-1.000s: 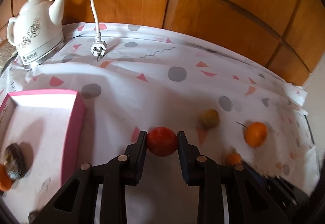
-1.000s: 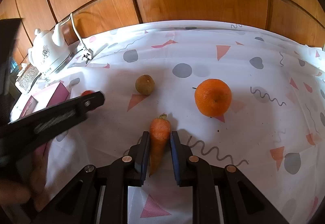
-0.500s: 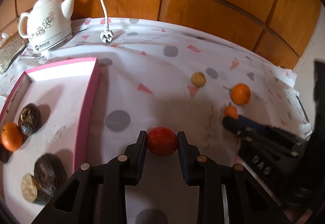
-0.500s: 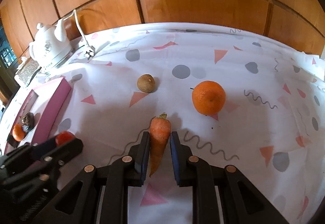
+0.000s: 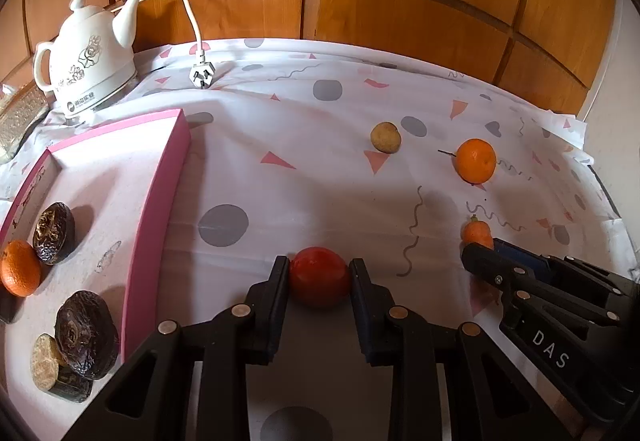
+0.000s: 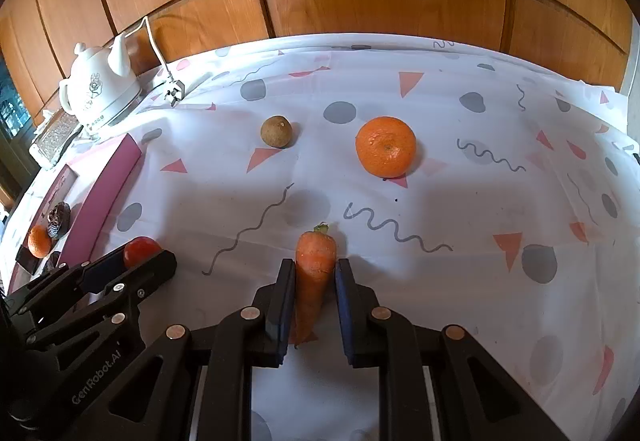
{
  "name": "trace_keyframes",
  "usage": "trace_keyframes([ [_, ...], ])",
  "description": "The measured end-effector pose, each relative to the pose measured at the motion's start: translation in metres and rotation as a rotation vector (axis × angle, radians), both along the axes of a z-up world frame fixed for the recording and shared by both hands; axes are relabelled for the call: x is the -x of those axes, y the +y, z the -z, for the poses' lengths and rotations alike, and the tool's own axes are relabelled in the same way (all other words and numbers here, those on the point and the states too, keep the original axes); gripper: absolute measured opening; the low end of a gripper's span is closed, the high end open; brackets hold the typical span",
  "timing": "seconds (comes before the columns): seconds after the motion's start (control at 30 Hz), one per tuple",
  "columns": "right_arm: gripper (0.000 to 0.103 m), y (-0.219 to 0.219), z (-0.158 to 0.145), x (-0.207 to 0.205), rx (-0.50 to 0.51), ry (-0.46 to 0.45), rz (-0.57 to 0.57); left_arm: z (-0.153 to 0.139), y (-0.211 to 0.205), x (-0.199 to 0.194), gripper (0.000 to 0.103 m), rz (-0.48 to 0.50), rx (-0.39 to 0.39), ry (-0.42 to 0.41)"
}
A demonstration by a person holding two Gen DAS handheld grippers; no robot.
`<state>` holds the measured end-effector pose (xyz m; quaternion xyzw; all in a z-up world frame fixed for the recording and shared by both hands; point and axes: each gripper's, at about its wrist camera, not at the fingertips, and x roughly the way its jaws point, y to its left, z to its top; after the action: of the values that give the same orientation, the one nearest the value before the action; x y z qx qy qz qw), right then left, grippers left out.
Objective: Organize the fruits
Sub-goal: 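Carry the tomato and carrot over the pink tray with both grippers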
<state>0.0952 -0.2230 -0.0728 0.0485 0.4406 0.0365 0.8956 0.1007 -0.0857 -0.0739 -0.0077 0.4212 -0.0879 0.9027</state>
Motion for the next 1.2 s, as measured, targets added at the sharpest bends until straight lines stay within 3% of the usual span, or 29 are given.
trace_keyframes([
  [0.47, 0.02, -0.006, 0.005, 0.003, -0.048, -0.028, -0.001, -0.002, 0.003, 0.003, 0.029, -0.001, 0.016, 0.0],
  [1.03, 0.02, 0.007, 0.005, 0.003, 0.047, -0.035, -0.007, -0.029, 0.015, 0.031, 0.029, -0.002, 0.06, -0.025],
  [1.2, 0.02, 0.009, 0.005, 0.003, 0.063, -0.032, -0.012, -0.046, 0.02, 0.044, 0.029, 0.009, 0.067, -0.073],
])
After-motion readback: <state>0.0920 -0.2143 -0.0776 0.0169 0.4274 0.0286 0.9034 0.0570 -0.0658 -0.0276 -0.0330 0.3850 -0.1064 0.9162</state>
